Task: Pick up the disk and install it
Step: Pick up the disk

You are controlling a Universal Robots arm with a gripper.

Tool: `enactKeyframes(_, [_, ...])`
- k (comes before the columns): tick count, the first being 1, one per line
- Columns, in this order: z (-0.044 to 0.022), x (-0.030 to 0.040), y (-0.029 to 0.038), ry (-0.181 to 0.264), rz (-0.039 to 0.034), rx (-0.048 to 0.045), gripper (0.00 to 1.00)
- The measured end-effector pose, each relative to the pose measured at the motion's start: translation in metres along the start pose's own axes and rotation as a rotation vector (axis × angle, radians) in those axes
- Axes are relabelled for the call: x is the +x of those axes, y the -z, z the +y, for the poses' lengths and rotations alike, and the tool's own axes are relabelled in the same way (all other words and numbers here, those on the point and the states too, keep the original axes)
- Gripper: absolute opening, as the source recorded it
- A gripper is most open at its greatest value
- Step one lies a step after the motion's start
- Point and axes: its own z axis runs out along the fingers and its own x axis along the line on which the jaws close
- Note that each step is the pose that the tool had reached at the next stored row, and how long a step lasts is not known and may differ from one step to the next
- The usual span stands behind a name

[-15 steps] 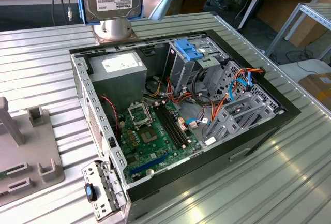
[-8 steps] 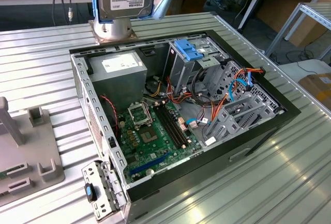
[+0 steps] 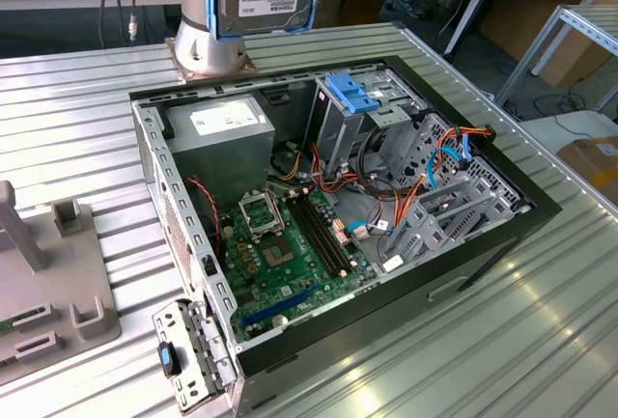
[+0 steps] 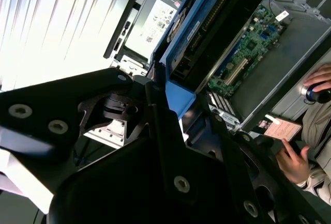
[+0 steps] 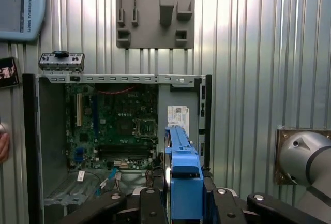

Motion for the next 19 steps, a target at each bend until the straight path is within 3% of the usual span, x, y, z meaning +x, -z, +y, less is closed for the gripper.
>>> enactKeyframes(3, [-0.0128,0.0001,-0.0006,0.0,0.0001,0.0,0.37])
enactKeyframes(6, [-0.013,0.0008,-0.0006,0.0,0.0,-0.0001,0.37])
enactKeyframes(11, [-0.013,0.0188,-0.0009,0.0,0.0,0.0,0.37])
enactKeyframes(13, [-0.013,0.0326,-0.0012,0.0,0.0001,-0.0001,0.37])
enactKeyframes(19, [-0.0129,0.0552,-0.0017,0.0,0.0001,-0.0001,0.37])
